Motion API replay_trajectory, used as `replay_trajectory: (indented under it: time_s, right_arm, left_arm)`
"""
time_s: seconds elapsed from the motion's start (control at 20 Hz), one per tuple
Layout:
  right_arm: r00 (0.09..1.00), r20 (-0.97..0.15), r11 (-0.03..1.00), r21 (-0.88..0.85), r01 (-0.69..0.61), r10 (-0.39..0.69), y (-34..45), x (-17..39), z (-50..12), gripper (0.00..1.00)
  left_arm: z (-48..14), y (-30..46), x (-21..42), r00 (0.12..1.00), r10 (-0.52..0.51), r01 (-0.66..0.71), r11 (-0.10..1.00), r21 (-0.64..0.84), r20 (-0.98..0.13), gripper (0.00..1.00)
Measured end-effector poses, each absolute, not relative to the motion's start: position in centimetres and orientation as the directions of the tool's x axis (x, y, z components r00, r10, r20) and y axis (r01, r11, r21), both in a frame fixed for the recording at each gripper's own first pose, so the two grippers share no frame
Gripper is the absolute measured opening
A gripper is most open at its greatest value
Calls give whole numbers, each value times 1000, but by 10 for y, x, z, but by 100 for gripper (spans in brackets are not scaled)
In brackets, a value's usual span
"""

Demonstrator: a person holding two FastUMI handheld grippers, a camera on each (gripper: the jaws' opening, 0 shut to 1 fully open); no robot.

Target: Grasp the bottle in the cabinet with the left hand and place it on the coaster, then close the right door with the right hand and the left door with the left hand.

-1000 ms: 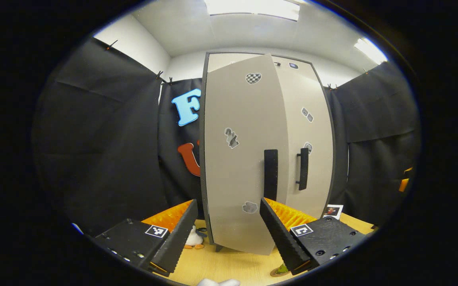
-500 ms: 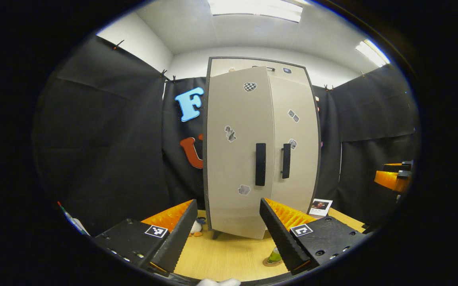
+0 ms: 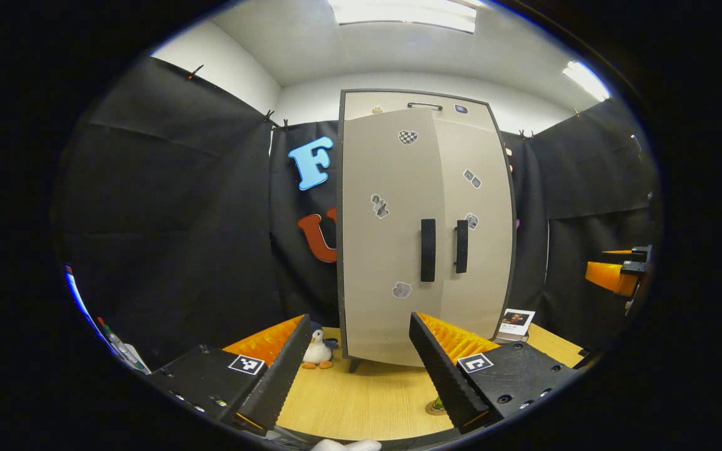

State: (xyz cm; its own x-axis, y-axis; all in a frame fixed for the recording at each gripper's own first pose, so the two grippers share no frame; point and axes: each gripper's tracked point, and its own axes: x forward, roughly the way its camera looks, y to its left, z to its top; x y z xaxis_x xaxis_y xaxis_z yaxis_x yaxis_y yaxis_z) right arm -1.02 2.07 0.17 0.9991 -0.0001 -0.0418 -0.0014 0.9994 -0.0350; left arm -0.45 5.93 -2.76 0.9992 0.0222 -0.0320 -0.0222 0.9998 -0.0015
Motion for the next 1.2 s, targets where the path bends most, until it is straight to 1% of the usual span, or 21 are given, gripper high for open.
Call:
replay_trajectory:
  time_s: [0.3, 0.9, 1.2]
  right_arm:
    - [999, -48, 998, -59, -12, 9, 27, -6, 1, 81]
    - [999, -44, 1000, -27, -1, 0, 24, 4, 1, 81]
    - [999, -40, 1000, -25, 1, -2, 23, 7, 2, 81]
  left_arm:
    - [-29, 62, 5, 999, 14, -15, 1000, -17, -32, 96]
    - [-28, 59, 17, 1000, 0, 0, 1000, -7, -31, 96]
    - [-36, 60, 24, 999, -3, 2, 1000, -18, -52, 96]
